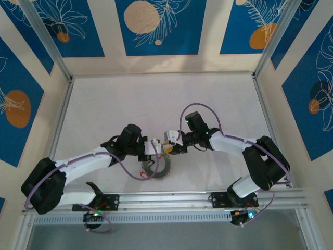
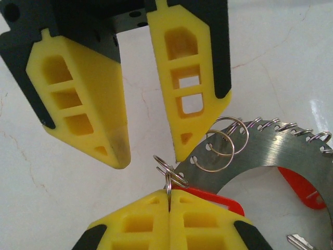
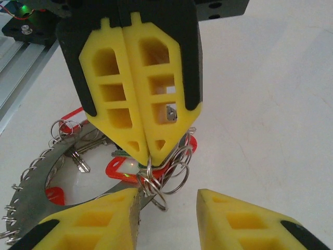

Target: Put the keys on the keyring

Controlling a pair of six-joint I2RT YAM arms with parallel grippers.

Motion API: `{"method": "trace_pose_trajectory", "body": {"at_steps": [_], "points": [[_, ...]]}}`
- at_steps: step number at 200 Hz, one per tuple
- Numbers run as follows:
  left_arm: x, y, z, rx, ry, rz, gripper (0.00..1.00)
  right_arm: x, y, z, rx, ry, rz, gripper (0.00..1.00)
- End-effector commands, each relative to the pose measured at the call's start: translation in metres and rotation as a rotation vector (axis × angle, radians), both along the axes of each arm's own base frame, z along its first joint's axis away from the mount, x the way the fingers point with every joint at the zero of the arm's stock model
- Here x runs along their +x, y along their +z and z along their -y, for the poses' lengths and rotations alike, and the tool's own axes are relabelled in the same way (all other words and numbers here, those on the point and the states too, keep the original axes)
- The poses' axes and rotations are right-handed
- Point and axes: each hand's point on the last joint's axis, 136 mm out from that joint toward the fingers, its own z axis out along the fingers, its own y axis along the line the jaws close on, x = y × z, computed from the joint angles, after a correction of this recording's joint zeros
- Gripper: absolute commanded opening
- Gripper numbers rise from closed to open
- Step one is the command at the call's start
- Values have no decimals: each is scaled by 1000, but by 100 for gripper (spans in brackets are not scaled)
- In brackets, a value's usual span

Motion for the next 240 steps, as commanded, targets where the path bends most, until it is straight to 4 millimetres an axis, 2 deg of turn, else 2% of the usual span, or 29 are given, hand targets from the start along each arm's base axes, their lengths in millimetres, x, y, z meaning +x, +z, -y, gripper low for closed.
{"method": "trace_pose_trajectory", "body": {"at_steps": [1, 54, 83, 109, 131, 200, 240], "points": [[-8, 3, 8, -21, -64, 14, 0, -11, 1, -3, 6, 75, -30, 32], [-10, 1, 8, -15, -76, 17, 0, -14, -5, -3, -22, 117, -46, 28], [-13, -1, 8, -4, -91, 16, 0, -15, -6, -2, -38, 130, -43, 16], [-14, -2, 8, 5, -95, 18, 0, -18, -4, -2, -29, 143, -49, 10], [-15, -2, 7, 9, -102, 27, 0, -20, -7, -1, -33, 148, -62, 0], [-21, -14, -13, 163, -171, 109, 0, -12, -1, 5, 21, 91, -103, 0], [-23, -13, -8, 143, -152, 95, 0, -10, 7, 4, 79, 67, -107, 0]]}}
